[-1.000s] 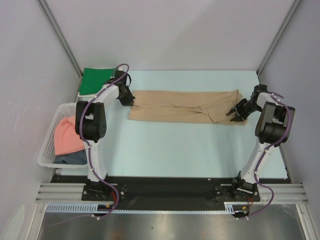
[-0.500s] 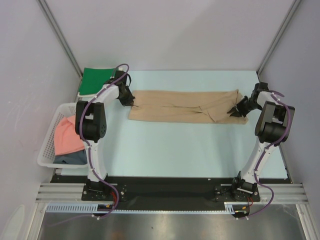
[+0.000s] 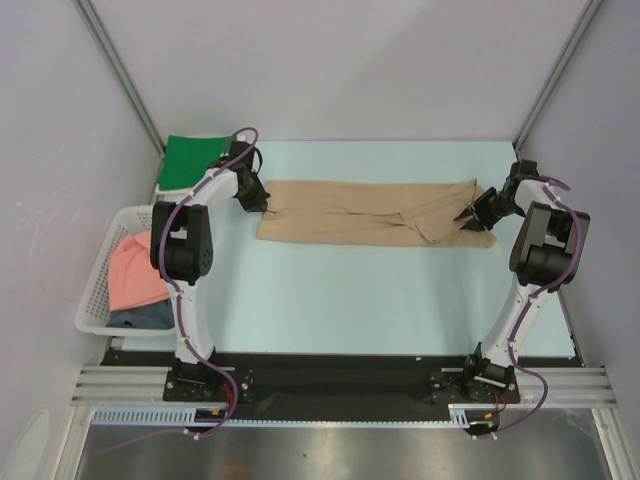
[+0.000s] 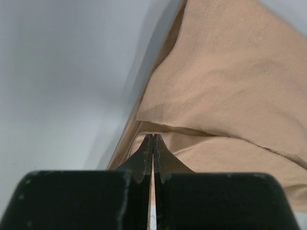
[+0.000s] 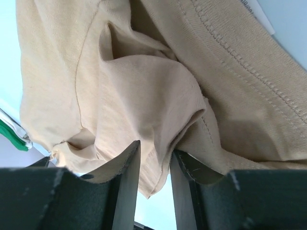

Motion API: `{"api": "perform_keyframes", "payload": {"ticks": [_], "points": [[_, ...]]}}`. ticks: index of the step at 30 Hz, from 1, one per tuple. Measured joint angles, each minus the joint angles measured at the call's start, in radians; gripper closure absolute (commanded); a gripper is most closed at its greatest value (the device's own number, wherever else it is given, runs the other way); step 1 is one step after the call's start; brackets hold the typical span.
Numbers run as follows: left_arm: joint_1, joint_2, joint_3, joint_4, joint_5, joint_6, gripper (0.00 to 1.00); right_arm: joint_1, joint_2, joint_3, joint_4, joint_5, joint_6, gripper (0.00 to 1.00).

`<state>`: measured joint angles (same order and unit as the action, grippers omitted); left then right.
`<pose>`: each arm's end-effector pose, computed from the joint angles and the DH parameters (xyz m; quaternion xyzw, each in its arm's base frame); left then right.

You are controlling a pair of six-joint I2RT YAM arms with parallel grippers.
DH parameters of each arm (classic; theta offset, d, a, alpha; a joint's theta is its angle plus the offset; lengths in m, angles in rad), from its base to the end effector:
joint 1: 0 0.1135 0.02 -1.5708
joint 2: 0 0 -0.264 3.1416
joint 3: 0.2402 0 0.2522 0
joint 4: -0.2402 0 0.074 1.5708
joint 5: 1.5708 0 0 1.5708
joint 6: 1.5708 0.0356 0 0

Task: Fold and stack the t-shirts
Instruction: Fold the tshirt

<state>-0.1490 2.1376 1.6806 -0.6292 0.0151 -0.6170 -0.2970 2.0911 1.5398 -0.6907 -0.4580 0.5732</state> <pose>0.4539 -0.0687 0.1850 -0.2233 0.9447 -0.0965 0.2198 0.4115 -0.1095 0.1651 0.3713 0.8869 0.2437 0.1270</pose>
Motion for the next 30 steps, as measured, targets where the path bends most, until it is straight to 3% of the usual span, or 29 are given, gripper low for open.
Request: {"api": "perform_keyframes", "payload": {"ticks": [12,14,18,20,21,22,30], "points": [[0.000,0.000,0.000,0.000,0.008,0.000,1.00,0.010,0.000,-0.002,-0.011,-0.027,0.028,0.64],[0.001,0.000,0.000,0.001,0.014,0.001,1.00,0.015,0.000,-0.002,-0.011,-0.030,0.035,0.67],[0.001,0.000,0.000,0.002,0.016,0.001,1.00,0.026,0.000,-0.003,-0.011,-0.030,0.044,0.83],[0.001,0.000,0.000,0.004,0.016,0.004,1.00,0.027,0.000,-0.003,-0.012,-0.029,0.048,0.79],[0.001,0.000,0.000,0.004,0.017,0.007,1.00,0.027,0.000,-0.003,-0.014,-0.028,0.048,0.68],[0.002,0.000,0.000,0.005,0.017,0.008,1.00,0.028,0.000,-0.003,-0.017,-0.028,0.050,0.66],[0.005,0.000,0.000,0.008,0.023,0.016,1.00,0.027,-0.005,-0.003,-0.051,-0.017,0.030,0.65]]}}
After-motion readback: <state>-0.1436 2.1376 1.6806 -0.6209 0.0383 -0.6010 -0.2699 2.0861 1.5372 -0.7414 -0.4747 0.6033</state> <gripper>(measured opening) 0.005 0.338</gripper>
